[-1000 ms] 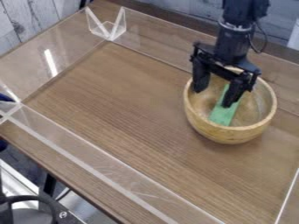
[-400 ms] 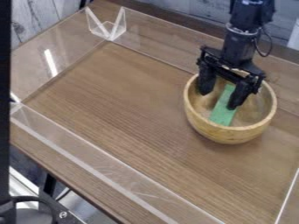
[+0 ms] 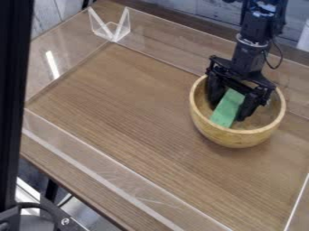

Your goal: Remove the green block from inside the brown bowl and put it on the table

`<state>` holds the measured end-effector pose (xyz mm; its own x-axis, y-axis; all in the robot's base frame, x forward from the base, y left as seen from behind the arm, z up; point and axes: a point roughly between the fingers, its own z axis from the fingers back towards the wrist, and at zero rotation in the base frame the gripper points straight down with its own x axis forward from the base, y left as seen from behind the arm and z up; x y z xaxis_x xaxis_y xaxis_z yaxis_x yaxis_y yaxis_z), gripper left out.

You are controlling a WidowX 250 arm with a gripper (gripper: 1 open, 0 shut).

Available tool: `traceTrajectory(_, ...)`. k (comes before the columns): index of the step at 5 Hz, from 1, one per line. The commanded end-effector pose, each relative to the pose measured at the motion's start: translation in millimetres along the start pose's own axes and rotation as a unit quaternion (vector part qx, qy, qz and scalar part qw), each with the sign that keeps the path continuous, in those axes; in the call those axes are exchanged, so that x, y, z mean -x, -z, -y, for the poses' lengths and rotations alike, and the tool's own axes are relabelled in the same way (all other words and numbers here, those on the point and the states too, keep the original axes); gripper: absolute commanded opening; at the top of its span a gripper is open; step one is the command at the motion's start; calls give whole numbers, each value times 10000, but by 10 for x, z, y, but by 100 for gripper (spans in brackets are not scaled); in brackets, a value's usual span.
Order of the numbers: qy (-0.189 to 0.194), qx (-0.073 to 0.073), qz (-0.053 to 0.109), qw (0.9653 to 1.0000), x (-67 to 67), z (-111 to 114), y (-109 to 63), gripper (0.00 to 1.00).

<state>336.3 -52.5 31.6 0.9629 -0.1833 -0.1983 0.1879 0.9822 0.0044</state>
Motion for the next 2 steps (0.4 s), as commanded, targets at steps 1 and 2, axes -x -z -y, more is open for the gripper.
traceTrajectory(1,63,-33,294,9995,-122,-7,-137,100)
traceTrajectory(2,70,-22,291,9995,-149,-8,-98,100)
